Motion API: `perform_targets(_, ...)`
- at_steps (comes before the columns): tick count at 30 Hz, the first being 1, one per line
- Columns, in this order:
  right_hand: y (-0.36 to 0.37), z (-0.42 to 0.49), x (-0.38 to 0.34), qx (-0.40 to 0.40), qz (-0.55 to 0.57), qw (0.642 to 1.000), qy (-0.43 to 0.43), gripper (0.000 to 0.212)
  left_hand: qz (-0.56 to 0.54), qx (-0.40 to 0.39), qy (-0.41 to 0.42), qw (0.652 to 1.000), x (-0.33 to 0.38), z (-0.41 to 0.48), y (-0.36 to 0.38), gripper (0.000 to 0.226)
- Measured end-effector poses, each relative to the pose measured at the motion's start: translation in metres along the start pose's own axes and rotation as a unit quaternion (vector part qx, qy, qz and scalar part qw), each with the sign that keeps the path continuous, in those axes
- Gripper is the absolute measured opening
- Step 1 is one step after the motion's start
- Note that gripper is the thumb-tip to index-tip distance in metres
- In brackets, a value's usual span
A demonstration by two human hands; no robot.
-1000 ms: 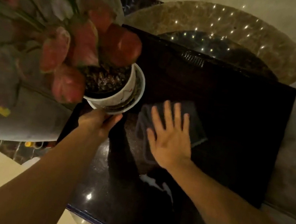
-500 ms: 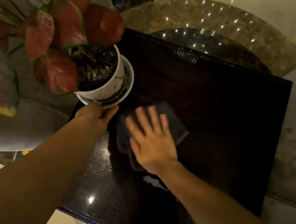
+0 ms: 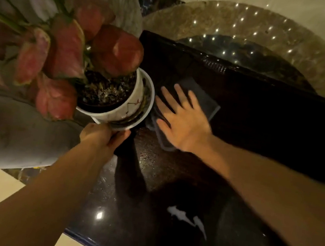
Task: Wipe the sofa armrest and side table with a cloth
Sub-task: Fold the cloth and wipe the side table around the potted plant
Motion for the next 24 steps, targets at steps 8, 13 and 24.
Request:
perform_targets(8,-0.02,0.112,0.044,0.02,0.043,0.984,0.172,0.06,-0.017,0.0,0.025,1.0,0.005,0.002,-0.019,0.045)
perform_targets(13,-0.022,0.133,0.035,-0.015,0.015,0.999,0.027,0.061,-0.057,0.033,0.039,0.997,0.0,-0.008,-0.01,0.053)
perform_targets(24,-0.014,0.042,0.072,0.019,-0.008,1.0,-0.003,0.058,0.004,0.056,0.074,0.996,-0.001,-0.018,-0.006,0.04)
Point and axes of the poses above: each hand's wrist, its own z-axis towards the middle knuckle, its own y-axis out of the palm, x = y × z, the point moved 3 cm from there along z, towards the middle knuckle
